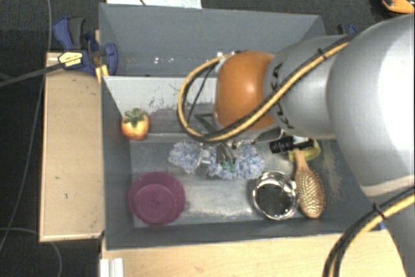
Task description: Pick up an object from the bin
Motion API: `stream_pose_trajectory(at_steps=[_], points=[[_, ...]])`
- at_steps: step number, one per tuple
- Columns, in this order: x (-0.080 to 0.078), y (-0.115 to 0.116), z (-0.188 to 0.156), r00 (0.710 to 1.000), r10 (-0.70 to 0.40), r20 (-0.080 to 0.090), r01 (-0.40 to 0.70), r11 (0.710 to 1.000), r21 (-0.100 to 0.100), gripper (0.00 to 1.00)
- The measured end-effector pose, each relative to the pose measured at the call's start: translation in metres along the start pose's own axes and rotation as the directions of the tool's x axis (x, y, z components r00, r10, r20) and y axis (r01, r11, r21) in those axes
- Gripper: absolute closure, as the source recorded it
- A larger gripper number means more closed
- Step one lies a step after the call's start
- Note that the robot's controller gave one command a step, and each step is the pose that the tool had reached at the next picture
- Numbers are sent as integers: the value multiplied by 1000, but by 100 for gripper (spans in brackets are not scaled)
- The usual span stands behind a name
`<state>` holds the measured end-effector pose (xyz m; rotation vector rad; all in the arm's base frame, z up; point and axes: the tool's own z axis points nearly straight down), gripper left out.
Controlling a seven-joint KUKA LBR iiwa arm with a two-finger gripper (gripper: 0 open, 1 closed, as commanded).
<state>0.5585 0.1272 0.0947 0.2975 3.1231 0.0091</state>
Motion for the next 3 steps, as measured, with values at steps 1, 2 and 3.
stream_pose_trajectory(at_steps=[1, 2, 3], points=[[0, 0, -51, 1000, 0, -3, 0, 1000, 1, 100], [-1, 1, -74, 1000, 0, 4, 0, 1000, -2, 100], [-1, 1, -78, 1000, 0, 0, 0, 1000, -1, 100]])
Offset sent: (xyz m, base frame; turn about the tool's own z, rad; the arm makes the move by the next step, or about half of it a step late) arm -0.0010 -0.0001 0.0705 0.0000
